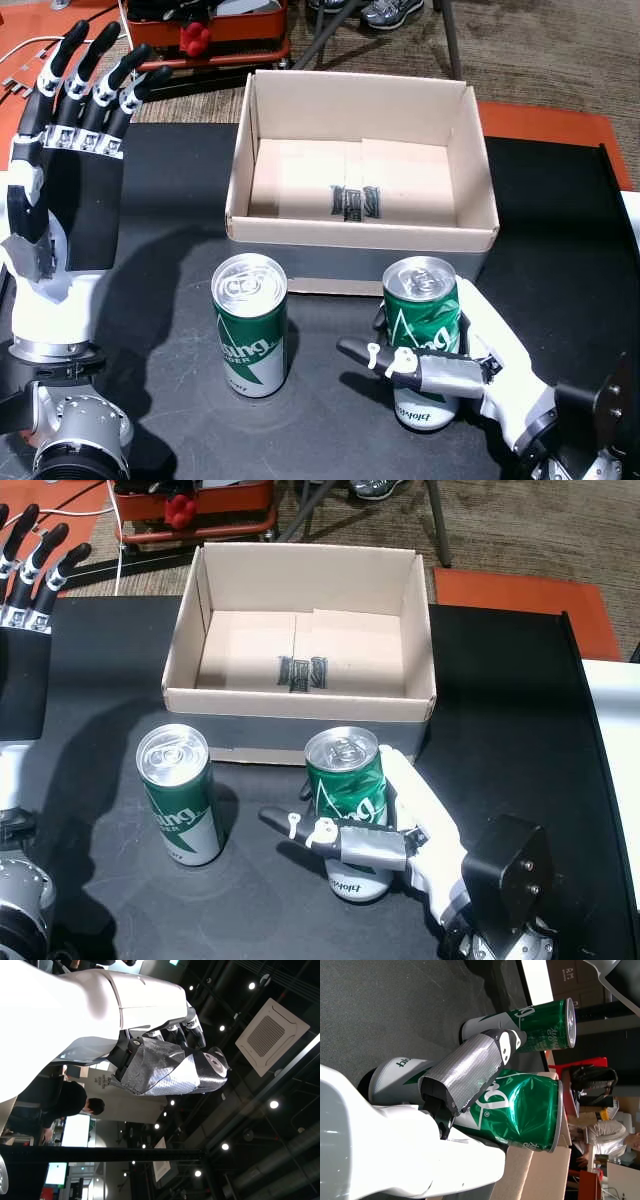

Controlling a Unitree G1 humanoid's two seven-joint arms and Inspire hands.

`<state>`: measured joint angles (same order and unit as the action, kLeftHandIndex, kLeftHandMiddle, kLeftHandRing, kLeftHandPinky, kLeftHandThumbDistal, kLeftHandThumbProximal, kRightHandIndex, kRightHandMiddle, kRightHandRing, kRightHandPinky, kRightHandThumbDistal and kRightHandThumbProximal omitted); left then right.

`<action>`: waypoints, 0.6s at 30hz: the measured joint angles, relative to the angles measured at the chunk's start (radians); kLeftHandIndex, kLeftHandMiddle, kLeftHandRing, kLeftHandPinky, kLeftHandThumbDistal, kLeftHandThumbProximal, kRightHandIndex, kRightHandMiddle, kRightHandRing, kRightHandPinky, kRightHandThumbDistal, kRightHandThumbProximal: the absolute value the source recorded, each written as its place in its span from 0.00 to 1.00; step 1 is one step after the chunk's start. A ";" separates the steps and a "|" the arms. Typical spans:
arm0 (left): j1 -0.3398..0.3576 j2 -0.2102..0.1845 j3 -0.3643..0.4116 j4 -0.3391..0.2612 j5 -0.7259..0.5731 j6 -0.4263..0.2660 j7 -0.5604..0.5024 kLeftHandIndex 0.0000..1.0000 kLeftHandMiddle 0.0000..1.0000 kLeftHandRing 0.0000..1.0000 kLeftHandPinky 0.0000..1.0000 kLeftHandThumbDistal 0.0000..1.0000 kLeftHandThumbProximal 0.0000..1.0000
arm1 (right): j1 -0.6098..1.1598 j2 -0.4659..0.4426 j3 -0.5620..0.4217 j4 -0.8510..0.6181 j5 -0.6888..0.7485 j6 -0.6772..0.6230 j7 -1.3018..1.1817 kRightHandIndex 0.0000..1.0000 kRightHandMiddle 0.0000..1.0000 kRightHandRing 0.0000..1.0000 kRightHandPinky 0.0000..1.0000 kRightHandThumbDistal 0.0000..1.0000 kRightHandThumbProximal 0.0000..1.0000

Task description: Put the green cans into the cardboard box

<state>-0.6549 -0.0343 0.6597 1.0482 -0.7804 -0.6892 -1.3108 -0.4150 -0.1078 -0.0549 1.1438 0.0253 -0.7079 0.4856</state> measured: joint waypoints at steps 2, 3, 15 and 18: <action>0.000 0.000 0.000 0.000 0.000 0.000 0.000 0.70 0.76 0.83 0.83 0.31 0.75 | 0.000 0.000 0.001 0.000 -0.001 -0.001 -0.003 0.18 0.25 0.28 0.27 1.00 0.17; 0.000 0.000 0.000 0.000 0.000 0.000 0.000 0.70 0.76 0.83 0.83 0.33 0.74 | 0.000 0.000 0.001 0.000 -0.001 -0.003 -0.005 0.21 0.27 0.30 0.27 1.00 0.16; -0.001 0.000 0.000 0.022 0.002 0.002 0.003 0.70 0.76 0.83 0.83 0.36 0.72 | -0.017 -0.005 -0.018 -0.163 0.081 -0.020 0.068 0.21 0.26 0.28 0.27 0.93 0.16; -0.003 0.000 0.000 0.027 0.002 0.002 0.004 0.70 0.76 0.82 0.83 0.36 0.71 | -0.018 -0.006 -0.024 -0.231 0.117 -0.021 0.104 0.20 0.26 0.29 0.27 0.92 0.14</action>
<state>-0.6578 -0.0347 0.6595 1.0755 -0.7784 -0.6876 -1.3063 -0.4333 -0.1137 -0.0787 0.9124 0.1418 -0.7288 0.5891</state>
